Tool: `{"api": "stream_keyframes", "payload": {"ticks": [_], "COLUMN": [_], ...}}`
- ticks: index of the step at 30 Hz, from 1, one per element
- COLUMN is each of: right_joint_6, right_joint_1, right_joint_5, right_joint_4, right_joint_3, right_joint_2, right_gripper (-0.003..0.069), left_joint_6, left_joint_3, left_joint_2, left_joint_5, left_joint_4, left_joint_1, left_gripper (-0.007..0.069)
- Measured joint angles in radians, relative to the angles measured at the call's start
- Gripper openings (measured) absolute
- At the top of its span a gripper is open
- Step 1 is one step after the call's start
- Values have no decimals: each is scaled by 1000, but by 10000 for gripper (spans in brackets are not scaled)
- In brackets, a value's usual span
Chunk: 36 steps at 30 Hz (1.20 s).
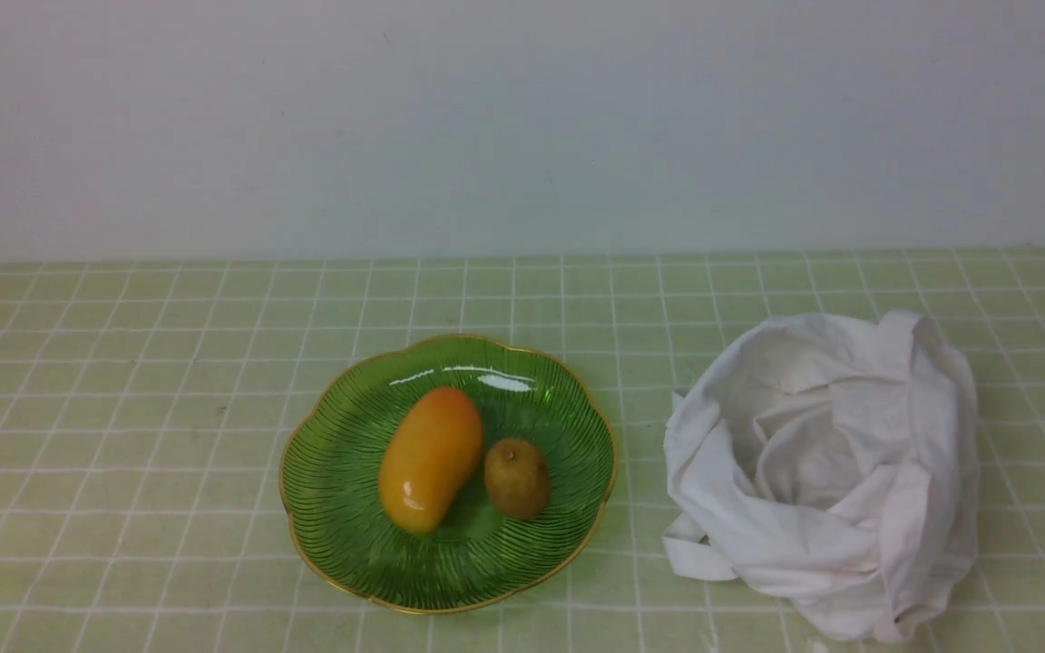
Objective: Take the fruit out of the bag on the green coffee tablecloth and place them on the plate.
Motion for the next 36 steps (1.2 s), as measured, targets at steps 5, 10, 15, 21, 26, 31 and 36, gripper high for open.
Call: {"api": "stream_keyframes", "payload": {"ticks": [5, 10, 15, 21, 26, 31, 36], "right_joint_6": [-1, -4, -37, -64, -69, -68, -68], "right_joint_1": [0, 0, -8, -208, -441, -592, -610], "right_joint_5": [-8, -9, 10, 18, 23, 151, 168], "right_joint_4": [-1, -2, -5, -24, -27, -27, -31], "right_joint_3": [83, 91, 99, 223, 425, 558, 556], "right_joint_2": [-115, -152, -164, -248, -314, -422, -431], "right_gripper": [-14, -14, -14, -14, -14, -15, -14], "left_joint_6": [0, 0, 0, 0, 0, 0, 0], "left_joint_3": [0, 0, 0, 0, 0, 0, 0], "left_joint_2": [0, 0, 0, 0, 0, 0, 0], "left_joint_5": [0, 0, 0, 0, 0, 0, 0], "left_joint_4": [0, 0, 0, 0, 0, 0, 0], "left_joint_1": [0, 0, 0, 0, 0, 0, 0], "left_gripper": [-8, -8, -8, -8, -8, -8, -8]}}
